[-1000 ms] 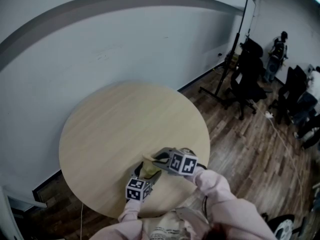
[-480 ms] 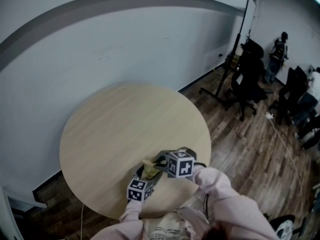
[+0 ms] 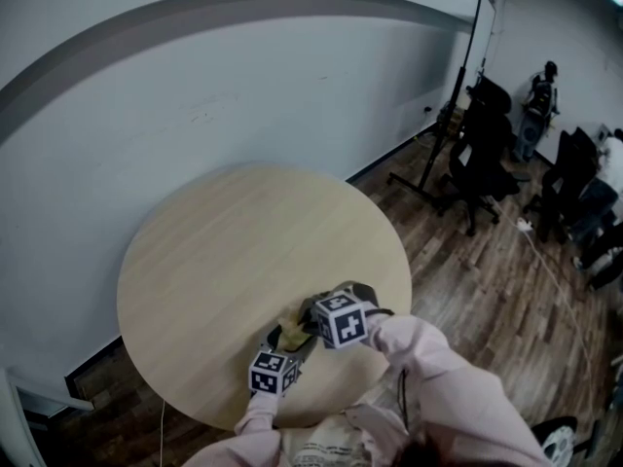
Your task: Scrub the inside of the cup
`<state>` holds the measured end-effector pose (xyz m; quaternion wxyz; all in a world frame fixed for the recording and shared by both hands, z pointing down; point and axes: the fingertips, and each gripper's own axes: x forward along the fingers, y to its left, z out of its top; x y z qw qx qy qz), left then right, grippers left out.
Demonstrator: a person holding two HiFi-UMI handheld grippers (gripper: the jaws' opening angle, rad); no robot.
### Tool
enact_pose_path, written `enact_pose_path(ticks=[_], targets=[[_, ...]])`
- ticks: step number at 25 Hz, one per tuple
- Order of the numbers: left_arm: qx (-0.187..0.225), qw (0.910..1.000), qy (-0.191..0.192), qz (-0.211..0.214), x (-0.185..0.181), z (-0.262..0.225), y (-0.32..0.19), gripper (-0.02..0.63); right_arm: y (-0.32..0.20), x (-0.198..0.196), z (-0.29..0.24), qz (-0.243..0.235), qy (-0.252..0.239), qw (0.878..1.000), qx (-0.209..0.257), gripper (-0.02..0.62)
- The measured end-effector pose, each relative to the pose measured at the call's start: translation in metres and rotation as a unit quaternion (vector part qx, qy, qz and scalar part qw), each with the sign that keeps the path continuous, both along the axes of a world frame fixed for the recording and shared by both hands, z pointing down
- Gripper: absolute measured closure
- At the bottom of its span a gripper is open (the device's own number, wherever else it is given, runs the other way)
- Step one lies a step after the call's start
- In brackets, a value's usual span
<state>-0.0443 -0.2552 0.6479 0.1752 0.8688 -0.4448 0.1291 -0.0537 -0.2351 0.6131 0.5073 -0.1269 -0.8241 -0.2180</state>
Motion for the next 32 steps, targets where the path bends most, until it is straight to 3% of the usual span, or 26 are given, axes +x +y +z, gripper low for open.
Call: enact_pose_path(ticks=[16, 28, 32], targets=[[0.003, 1.0000, -0.008, 0.002, 0.001, 0.000, 0.002, 0.245, 0.000, 0.004, 0.010, -0.078, 0.092, 0.993, 0.017, 0.565], [-0.002, 0.9998, -0.018, 0.008, 0.002, 0.001, 0.004, 0.249, 0.002, 0.002, 0.015, -0.051, 0.125, 0.991, -0.018, 0.565], [-0.003, 0.9997, -0.021, 0.009, 0.003, 0.002, 0.004, 0.249, 0.001, -0.005, 0.015, -0.024, 0.110, 0.993, -0.038, 0.568]])
